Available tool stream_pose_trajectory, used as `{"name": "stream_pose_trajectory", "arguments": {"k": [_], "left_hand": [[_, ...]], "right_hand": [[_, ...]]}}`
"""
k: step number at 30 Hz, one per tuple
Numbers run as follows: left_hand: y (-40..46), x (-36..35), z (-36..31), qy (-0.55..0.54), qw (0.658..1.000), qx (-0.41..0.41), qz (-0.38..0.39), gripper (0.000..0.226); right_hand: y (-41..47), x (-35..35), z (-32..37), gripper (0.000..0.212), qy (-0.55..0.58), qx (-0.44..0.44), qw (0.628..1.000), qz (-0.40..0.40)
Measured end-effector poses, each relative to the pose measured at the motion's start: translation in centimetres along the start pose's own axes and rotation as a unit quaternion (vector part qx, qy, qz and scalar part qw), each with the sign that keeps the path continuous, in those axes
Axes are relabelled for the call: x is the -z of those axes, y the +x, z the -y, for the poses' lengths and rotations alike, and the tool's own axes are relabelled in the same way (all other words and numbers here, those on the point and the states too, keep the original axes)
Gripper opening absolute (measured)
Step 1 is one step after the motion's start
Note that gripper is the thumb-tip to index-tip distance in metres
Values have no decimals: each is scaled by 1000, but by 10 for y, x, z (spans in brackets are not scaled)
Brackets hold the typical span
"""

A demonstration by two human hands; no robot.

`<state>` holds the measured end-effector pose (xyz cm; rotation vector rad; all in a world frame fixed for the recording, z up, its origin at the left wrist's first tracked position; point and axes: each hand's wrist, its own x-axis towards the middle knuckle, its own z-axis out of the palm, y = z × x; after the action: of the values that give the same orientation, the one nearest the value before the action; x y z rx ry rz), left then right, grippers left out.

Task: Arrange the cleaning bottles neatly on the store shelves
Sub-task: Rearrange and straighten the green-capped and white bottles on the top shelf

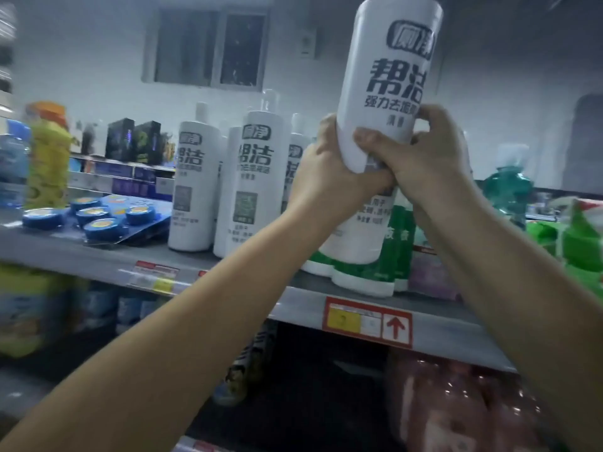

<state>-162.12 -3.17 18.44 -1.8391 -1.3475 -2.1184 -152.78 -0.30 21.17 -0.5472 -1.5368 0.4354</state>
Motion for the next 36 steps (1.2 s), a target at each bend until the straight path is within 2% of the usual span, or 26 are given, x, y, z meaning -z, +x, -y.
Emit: {"name": "stream_pose_trajectory", "arguments": {"k": [11,16,20,24,27,32,36], "left_hand": [[14,132,63,115,991,35,-54,56],[31,167,91,125,989,44,-62,57],[42,179,116,120,990,55,-49,63],[48,180,135,115,991,62,-39,52],[50,177,145,101,992,73,-37,38],[53,174,162,101,991,88,-15,43],[51,173,170,98,991,91,-1,41]], "right_hand": [[-24,-146,19,63,69,-21,993,99],[-23,-198,20,61,80,-22,991,101],[-21,-226,9,52,57,-5,994,98],[-22,-245,0,53,-4,8,997,71],[-23,-254,-6,60,-51,16,997,56],[-29,-253,-15,89,-129,51,990,38],[-35,-254,-19,93,-137,67,987,54]]}}
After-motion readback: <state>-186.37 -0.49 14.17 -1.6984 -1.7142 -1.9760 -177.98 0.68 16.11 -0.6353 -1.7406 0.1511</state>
